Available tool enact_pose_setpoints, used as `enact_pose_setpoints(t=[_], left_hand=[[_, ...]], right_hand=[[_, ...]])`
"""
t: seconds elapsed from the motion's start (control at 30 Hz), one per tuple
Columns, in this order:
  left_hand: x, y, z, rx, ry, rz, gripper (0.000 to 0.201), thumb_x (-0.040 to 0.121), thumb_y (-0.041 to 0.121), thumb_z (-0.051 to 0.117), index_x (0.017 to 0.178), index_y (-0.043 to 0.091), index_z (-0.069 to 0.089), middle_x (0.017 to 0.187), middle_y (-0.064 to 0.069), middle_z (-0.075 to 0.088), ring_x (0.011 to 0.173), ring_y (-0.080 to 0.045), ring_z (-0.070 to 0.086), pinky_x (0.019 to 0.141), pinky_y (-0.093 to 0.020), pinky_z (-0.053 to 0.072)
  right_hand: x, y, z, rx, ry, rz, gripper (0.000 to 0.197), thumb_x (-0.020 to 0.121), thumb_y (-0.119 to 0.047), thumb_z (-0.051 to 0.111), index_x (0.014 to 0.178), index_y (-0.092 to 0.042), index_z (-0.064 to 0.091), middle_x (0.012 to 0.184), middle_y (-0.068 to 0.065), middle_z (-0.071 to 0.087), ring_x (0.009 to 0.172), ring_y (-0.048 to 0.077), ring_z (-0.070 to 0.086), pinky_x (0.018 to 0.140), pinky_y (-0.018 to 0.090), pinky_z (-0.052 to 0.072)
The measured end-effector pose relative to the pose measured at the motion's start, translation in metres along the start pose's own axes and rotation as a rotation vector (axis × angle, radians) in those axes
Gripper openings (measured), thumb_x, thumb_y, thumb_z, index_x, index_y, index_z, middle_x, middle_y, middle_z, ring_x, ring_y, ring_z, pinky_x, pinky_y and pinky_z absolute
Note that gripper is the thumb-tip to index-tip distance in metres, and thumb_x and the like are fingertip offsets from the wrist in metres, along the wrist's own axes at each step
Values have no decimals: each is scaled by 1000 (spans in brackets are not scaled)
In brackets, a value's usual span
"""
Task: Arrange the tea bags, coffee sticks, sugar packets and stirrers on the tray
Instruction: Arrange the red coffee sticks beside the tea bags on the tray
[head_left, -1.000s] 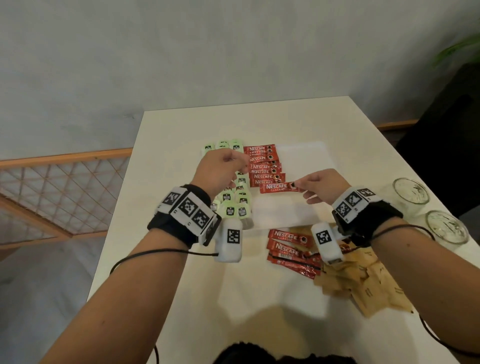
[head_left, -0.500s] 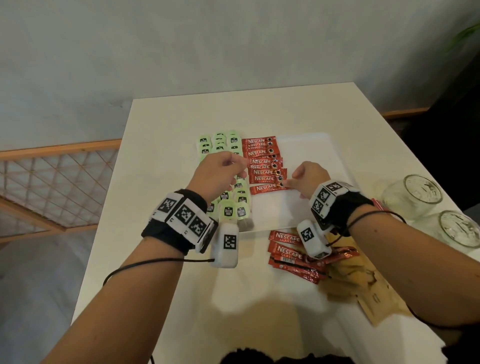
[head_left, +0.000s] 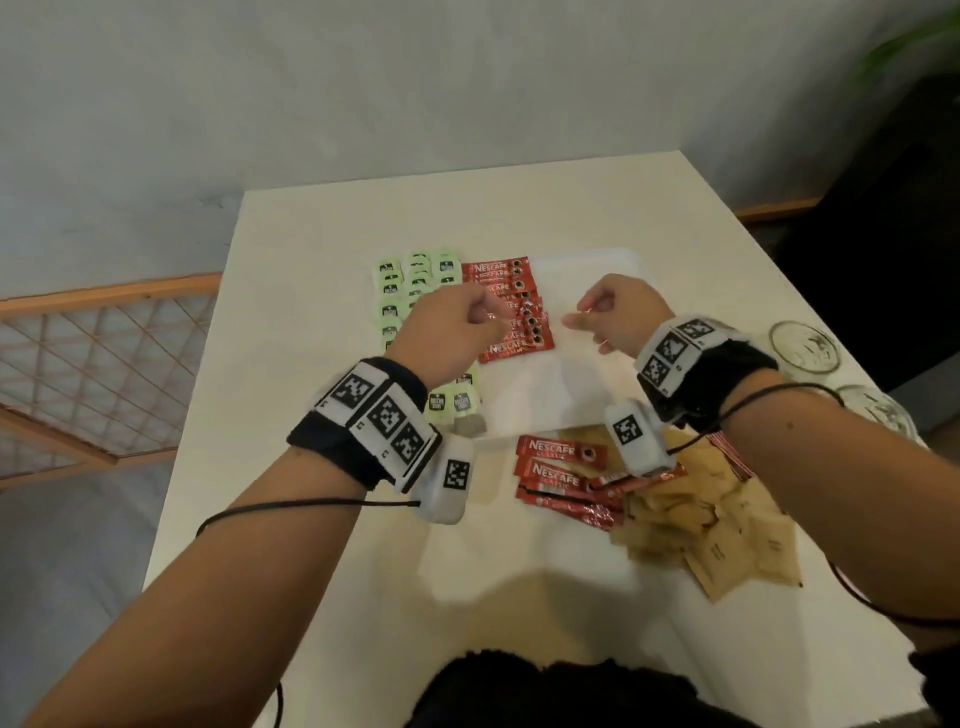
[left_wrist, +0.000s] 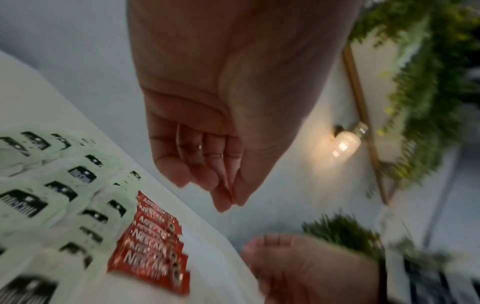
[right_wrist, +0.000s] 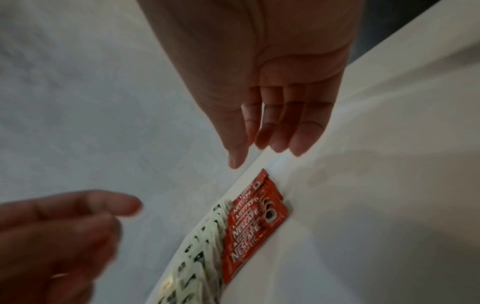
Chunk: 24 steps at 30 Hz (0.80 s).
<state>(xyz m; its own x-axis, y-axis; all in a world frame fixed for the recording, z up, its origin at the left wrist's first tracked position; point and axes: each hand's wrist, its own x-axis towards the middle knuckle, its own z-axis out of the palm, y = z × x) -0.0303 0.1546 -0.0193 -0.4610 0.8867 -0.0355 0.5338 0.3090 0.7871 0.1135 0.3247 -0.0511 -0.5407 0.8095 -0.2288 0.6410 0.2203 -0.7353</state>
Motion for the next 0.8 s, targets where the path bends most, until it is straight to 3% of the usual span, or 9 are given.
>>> enact_pose_setpoints(t=[0.17,0.27,0.47,0.67,0.8], left_hand=[[-32,3,37,402,-242,117,18,91,28,65,108,23,65,97,7,64,82,-9,57,76,-30,48],[-45,-1,52,542,-316,139,27,89,30,67,115,23,62,109,5,59,94,-13,56,82,-33,49],[-61,2,84,678,-463,225,78,71,40,82,136,20,43,129,-1,47,115,-21,47,95,-41,46],[-69,8,104,891,-371,379,82,71,53,77,136,17,44,130,-3,47,116,-23,42,94,-35,41],[-70,11,107,908,-397,293,74,76,52,74,131,13,45,123,-6,56,112,-25,50,88,-34,41]], right_hand=[[-53,22,-35,-84,-181,-97,18,81,-21,78,94,-12,68,80,4,64,66,15,61,63,28,55],[-82,44,-40,-137,-247,-130,12,79,-19,79,88,-20,73,81,4,67,68,15,61,54,20,51],[-115,72,-33,-325,-272,-133,27,69,-28,86,92,-31,72,94,-13,63,71,0,53,62,18,40],[-127,87,-24,-369,-257,-163,38,67,-16,87,100,-29,72,102,-9,58,72,-2,47,68,21,37],[-131,89,-24,-390,-265,-206,32,68,-18,86,93,-34,72,91,-15,61,78,1,54,64,15,36]])
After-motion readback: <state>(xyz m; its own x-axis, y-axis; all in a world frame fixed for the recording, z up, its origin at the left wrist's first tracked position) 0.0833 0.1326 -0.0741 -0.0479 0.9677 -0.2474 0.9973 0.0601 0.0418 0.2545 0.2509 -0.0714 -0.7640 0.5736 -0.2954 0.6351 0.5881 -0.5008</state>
